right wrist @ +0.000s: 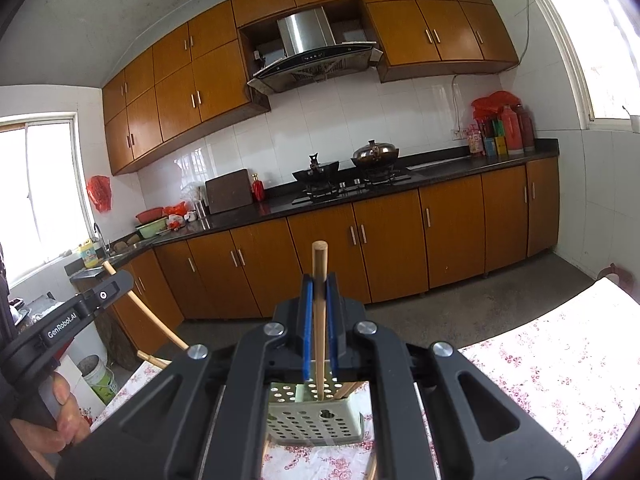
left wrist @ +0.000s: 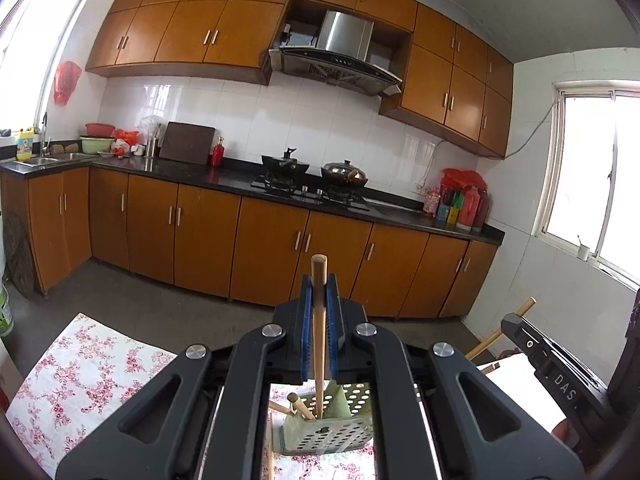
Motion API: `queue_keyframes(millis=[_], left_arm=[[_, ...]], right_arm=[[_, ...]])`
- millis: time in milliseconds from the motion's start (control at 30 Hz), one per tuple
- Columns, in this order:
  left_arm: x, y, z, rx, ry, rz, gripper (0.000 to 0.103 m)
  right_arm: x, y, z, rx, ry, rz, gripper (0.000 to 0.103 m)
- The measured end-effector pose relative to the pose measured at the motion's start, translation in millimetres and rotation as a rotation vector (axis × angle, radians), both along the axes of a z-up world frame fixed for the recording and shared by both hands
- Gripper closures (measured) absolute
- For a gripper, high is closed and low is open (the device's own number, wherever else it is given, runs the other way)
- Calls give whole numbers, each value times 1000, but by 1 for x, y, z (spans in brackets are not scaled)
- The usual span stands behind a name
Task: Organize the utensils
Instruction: 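Lower the chopstick into the holder and open the left gripper while the right gripper releases its own, then close the left gripper on a chopstick on the cloth while the right gripper grasps another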
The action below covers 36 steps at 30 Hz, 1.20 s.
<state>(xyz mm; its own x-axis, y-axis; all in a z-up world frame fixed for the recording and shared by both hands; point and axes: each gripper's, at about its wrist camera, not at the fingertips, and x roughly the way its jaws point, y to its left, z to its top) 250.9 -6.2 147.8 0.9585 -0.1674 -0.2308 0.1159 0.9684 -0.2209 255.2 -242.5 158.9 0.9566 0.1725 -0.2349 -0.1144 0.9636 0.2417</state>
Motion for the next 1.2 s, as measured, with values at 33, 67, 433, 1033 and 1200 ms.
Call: queue_keyframes(millis=[33, 67, 433, 1033, 1200], left_arm=[[1, 1, 0, -1, 5, -1, 96], [-1, 2, 0, -5, 7, -3, 96], [-27, 20, 15, -19, -22, 10, 95], [-40, 65, -149, 102, 431, 62, 95], [-40, 69, -185, 72, 530, 39, 95]], right_arm=[[-1, 0, -1, -2, 0, -4, 93], [-2, 0, -1, -4, -2, -10, 91], [-38, -25, 2, -9, -17, -85, 82], [-46, -25, -190, -45, 555, 0, 82], [-42, -1, -221, -77, 625, 46, 84]])
